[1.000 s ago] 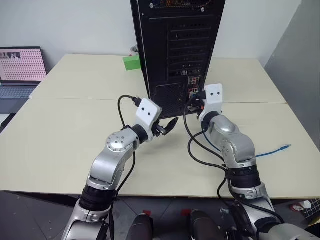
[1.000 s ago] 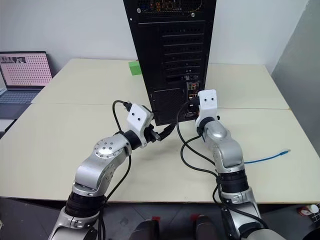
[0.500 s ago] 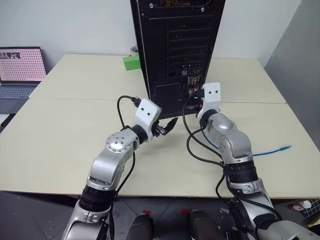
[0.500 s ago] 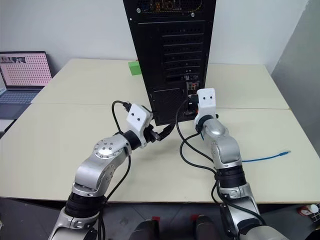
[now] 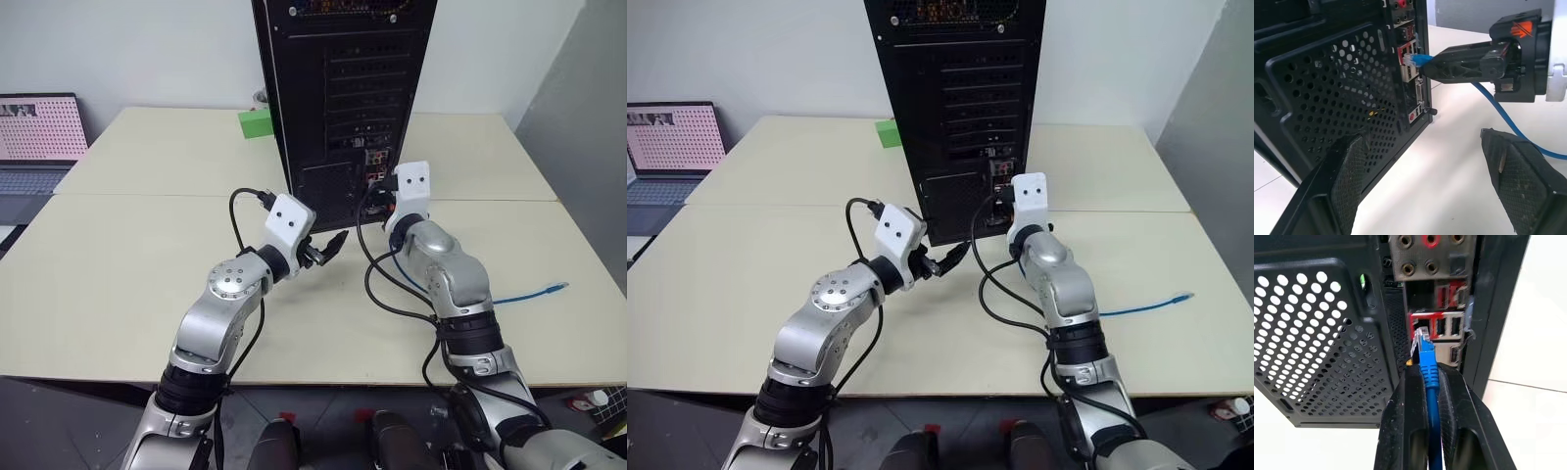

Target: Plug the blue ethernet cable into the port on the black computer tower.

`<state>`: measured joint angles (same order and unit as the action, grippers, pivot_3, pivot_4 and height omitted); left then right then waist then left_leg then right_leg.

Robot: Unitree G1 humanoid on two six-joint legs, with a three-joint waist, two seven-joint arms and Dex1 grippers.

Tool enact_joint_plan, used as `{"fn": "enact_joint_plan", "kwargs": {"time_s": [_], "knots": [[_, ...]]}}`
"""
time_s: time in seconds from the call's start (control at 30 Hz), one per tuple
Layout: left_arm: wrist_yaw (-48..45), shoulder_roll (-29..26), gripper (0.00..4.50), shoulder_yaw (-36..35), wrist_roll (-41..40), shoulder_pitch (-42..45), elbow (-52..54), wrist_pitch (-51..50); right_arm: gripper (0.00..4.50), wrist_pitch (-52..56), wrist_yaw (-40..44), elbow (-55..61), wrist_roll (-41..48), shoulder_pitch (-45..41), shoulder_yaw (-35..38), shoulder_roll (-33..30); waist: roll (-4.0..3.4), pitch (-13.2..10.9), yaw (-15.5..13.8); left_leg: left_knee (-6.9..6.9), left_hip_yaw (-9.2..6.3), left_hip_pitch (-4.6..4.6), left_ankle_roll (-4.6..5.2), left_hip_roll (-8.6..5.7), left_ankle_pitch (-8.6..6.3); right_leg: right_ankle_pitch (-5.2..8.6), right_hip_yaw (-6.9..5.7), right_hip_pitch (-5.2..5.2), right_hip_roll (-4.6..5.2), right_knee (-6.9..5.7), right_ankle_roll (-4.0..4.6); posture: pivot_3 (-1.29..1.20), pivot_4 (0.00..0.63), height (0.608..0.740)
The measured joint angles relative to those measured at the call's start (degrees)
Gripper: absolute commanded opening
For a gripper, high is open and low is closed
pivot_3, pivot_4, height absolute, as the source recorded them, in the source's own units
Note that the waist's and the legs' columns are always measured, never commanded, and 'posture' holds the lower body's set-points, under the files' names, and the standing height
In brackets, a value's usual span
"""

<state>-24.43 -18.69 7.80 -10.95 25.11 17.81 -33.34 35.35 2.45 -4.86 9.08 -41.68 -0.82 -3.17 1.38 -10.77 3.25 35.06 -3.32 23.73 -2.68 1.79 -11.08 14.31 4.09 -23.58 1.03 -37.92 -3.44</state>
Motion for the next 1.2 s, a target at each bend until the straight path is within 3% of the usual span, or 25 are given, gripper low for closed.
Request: {"fn": "enact_joint_plan", "kwargs": {"time_s": [1.2], "knots": [[-0.32,-0.33,3.82,0.24,0.58,-0.73,0.0,0.07,0.01,0.02,2.92,0.28,-1.33,-0.14,-0.48,-0.31,0.0,0.0,0.12,-0.02,0.01,0.02,0.0,0.0,0.0,0.01,0.01,-0.03,0.0,0.03,0.0,0.0,0.15,0.74]]}}
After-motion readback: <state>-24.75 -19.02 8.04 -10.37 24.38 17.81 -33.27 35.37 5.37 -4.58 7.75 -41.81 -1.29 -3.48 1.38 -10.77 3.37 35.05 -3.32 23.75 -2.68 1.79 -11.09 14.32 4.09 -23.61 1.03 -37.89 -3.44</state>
